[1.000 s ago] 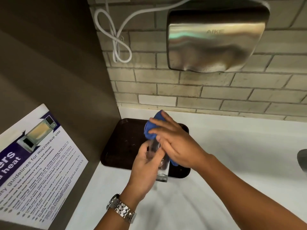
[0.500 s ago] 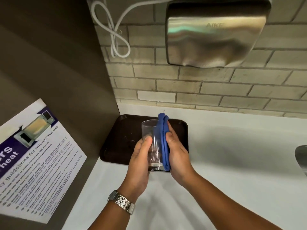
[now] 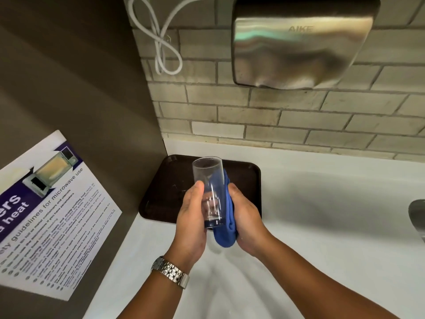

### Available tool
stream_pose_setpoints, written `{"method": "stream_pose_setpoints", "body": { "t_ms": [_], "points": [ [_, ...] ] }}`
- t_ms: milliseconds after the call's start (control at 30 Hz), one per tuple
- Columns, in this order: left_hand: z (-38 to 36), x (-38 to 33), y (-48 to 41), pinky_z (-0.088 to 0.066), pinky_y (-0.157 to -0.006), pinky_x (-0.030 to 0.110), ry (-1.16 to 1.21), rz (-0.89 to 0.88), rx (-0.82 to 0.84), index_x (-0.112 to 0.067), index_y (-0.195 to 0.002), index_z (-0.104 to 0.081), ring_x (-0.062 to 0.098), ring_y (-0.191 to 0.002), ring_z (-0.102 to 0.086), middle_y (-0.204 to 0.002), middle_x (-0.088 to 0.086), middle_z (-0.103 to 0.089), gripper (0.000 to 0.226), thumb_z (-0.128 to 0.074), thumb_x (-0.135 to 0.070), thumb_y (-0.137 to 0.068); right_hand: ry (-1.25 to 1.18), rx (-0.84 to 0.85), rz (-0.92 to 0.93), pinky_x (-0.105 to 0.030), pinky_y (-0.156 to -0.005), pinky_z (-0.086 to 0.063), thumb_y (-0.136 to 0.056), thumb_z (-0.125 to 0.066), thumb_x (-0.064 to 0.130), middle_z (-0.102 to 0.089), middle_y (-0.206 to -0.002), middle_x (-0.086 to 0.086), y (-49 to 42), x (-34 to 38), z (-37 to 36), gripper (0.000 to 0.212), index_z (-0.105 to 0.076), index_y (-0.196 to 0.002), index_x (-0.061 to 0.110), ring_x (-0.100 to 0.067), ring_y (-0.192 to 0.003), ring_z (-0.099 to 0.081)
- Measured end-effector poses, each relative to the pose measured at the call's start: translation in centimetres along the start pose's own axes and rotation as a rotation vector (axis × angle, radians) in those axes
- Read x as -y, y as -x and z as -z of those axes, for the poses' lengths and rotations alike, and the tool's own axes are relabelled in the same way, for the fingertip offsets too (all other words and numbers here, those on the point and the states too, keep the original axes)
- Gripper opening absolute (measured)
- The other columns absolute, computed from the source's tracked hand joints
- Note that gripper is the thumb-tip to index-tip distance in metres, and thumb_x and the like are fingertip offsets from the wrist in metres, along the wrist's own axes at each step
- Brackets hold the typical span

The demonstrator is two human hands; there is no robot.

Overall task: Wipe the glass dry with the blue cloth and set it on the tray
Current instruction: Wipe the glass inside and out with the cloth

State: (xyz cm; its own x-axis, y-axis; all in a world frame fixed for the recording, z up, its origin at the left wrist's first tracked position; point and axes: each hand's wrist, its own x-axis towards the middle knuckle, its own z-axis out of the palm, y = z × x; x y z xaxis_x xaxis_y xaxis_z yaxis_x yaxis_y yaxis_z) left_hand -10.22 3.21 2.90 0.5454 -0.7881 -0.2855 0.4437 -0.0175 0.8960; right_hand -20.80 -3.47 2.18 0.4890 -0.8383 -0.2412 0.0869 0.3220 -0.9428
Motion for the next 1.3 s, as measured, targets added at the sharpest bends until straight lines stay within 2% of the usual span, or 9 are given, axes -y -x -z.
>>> {"method": "stream_pose_setpoints", "body": {
  "t_ms": [133,300,400,500,700,933,1033,1133,1300],
  "points": [
    [-0.3,0.1,-0.1,-0.066,-0.086,0.038,-0.019,0.009,-0.035,-0.021,-0.140,-0.067,0.020,-0.105,-0.087,-0.113,0.002,-0.089,0.048,-0.056,-0.058,-0.111,0.061,0.070,0.141,-0.022,-0.095,-0.062,-0.117,-0.042,0.034,-0.077,-0.136,0.013,0.1,0.2,-0.2,0.041,-0.050,-0.155,0.047,-0.011,-0.121,-0.076],
    [-0.5,0.6,-0.3,-0.069,-0.085,0.038,-0.041,0.006,0.007,-0.020,-0.140,-0.057,0.021,-0.104,-0.087,-0.109,-0.005,-0.088,0.076,-0.088,-0.061,-0.084,0.059,0.045,0.084,-0.031,-0.095,-0.065,-0.114,-0.045,0.042,-0.082,-0.125,0.006,0.2,0.4,-0.1,0.032,-0.067,-0.132,0.056,-0.017,-0.114,-0.080],
    [0.0,0.9,-0.7,-0.068,-0.082,0.037,-0.053,0.029,-0.028,-0.019,-0.135,-0.061,0.019,-0.099,-0.088,-0.106,-0.002,-0.089,0.060,-0.085,-0.051,-0.090,0.021,0.028,-0.049,-0.030,-0.081,-0.065,-0.111,-0.050,0.046,-0.085,-0.114,-0.003,-0.3,0.2,0.4,0.031,-0.078,-0.122,0.037,-0.019,-0.100,-0.084],
    [0.3,1.0,-1.0,-0.064,-0.078,0.033,-0.097,0.056,-0.087,-0.022,-0.131,-0.067,0.021,-0.098,-0.085,-0.110,0.007,-0.087,0.039,-0.073,-0.048,-0.104,0.154,0.035,0.031,-0.014,-0.078,-0.061,-0.113,-0.046,0.044,-0.081,-0.116,0.019,0.0,-0.3,-0.1,0.031,-0.064,-0.138,0.048,-0.003,-0.102,-0.080],
    [0.2,0.6,-0.9,-0.066,-0.062,0.026,0.006,0.148,-0.085,-0.021,-0.111,-0.087,0.020,-0.085,-0.088,-0.108,0.012,-0.090,0.041,-0.066,-0.054,-0.104,0.147,0.040,0.120,-0.039,-0.115,-0.055,-0.116,-0.043,0.037,-0.071,-0.145,0.011,0.0,-0.7,-0.3,0.046,-0.043,-0.160,0.048,-0.013,-0.128,-0.072],
    [0.1,0.8,-0.3,-0.065,-0.105,0.052,-0.060,0.072,0.043,-0.020,-0.136,-0.074,0.026,-0.114,-0.084,-0.123,0.008,-0.087,0.084,-0.087,-0.069,-0.069,0.299,0.095,0.232,-0.032,-0.120,-0.049,-0.116,-0.043,0.037,-0.057,-0.159,0.018,0.5,-0.9,-0.1,0.047,-0.039,-0.162,0.049,-0.005,-0.142,-0.060],
    [0.2,0.8,-0.4,-0.068,-0.096,0.044,0.030,0.071,0.062,-0.013,-0.134,-0.076,0.028,-0.111,-0.084,-0.121,0.011,-0.087,0.075,-0.086,-0.058,-0.075,0.161,0.023,0.153,-0.023,-0.103,-0.058,-0.116,-0.044,0.035,-0.075,-0.138,0.012,0.6,-0.3,0.0,0.039,-0.058,-0.152,0.041,-0.005,-0.123,-0.074],
    [-0.2,1.1,-0.2,-0.067,-0.091,0.038,0.128,0.044,0.067,-0.014,-0.135,-0.077,0.030,-0.115,-0.084,-0.124,0.013,-0.087,0.066,-0.086,-0.052,-0.081,-0.111,-0.076,-0.126,-0.030,-0.082,-0.063,-0.110,-0.052,0.045,-0.085,-0.108,-0.007,0.7,-0.2,-0.1,0.038,-0.085,-0.110,0.026,-0.019,-0.092,-0.082],
    [-0.8,1.4,0.2,-0.069,-0.080,0.030,-0.010,-0.188,0.017,-0.029,-0.129,-0.075,0.022,-0.106,-0.086,-0.115,-0.003,-0.087,0.046,-0.081,-0.052,-0.089,-0.519,-0.066,-0.356,-0.047,-0.123,-0.044,-0.114,-0.047,0.033,-0.064,-0.150,-0.024,1.1,-0.7,-1.3,0.048,-0.063,-0.148,0.003,-0.032,-0.129,-0.063]
  ]
}}
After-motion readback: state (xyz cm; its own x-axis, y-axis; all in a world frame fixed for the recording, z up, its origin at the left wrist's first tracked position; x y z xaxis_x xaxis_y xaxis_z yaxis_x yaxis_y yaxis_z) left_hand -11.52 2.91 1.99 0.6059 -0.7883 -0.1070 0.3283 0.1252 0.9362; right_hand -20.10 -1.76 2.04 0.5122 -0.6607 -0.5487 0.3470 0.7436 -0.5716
